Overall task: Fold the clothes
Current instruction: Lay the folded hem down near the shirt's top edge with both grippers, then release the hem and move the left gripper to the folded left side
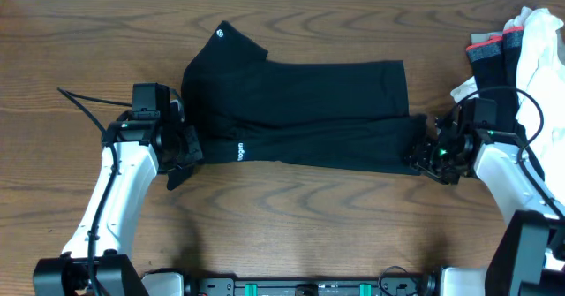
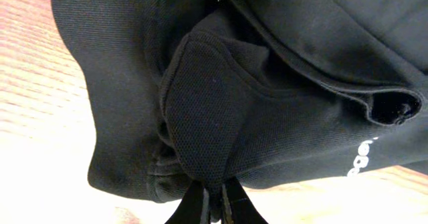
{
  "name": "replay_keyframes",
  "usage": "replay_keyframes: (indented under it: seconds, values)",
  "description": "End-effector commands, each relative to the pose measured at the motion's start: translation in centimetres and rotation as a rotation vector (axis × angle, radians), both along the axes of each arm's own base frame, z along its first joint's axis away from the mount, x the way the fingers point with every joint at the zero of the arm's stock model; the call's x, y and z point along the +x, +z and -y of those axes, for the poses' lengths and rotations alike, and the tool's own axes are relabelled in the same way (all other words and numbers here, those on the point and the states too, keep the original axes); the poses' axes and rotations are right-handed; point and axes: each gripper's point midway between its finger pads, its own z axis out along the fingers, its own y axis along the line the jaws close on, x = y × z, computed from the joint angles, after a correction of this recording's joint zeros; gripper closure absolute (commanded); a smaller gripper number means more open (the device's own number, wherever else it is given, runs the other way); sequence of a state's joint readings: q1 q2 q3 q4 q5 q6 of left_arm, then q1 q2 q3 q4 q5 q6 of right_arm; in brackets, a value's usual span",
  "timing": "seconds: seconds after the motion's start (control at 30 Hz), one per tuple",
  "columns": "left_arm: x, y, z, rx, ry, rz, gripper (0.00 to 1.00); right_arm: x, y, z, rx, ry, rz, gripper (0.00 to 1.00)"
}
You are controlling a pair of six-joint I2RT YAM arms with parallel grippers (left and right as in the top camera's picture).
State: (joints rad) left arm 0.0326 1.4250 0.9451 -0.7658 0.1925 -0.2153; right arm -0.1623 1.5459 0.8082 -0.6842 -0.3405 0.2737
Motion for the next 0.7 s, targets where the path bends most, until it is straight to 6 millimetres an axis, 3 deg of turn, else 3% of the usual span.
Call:
replay_keyframes:
  seconds: [0.0, 0.07, 0.13, 0.23, 0.27, 0.33, 0.47, 0.67]
  values:
    - [0.2, 0.2, -1.3, 0.068, 0.002, 0.005, 0.94, -0.5, -1.6, 0.3, -0.006, 0.015, -0.046, 0.51]
    - [0.1, 0.2, -1.6, 0.085, 0.005, 0.003, 0.94, -0.5, -2.4, -0.1, 0.019, 0.019, -0.062, 0.54]
    - [0.2, 0.2, -1.6, 0.086, 0.003, 0.004, 0.94, -0.3, -3.2, -0.3, 0.024, 0.023, -0.071, 0.63]
    - [0.3, 0.2, -1.8, 0.099, 0.007, 0.010, 0.94, -0.1, -4.1, 0.5, -0.017, 0.019, -0.080, 0.93]
    - [0.3, 0.2, -2.2, 0.118, 0.011, 0.008, 0.94, -0.2, -4.3, 1.2, -0.057, 0.013, -0.088, 0.99]
    - [0.1, 0.2, -2.8, 0.151, 0.019, 0.000, 0.94, -0.6, -4.4, 2.7, -0.140, -0.003, -0.110, 0.99]
    - [0.0, 0.1, -3.2, 0.176, 0.026, -0.006, 0.94, -1.3, -3.9, 3.8, -0.194, -0.015, -0.147, 0.99]
    - [-0.8, 0.3, -5.8, 0.287, 0.117, -0.038, 0.94, -2.2, -3.2, 5.3, -0.270, -0.049, -0.193, 0.99]
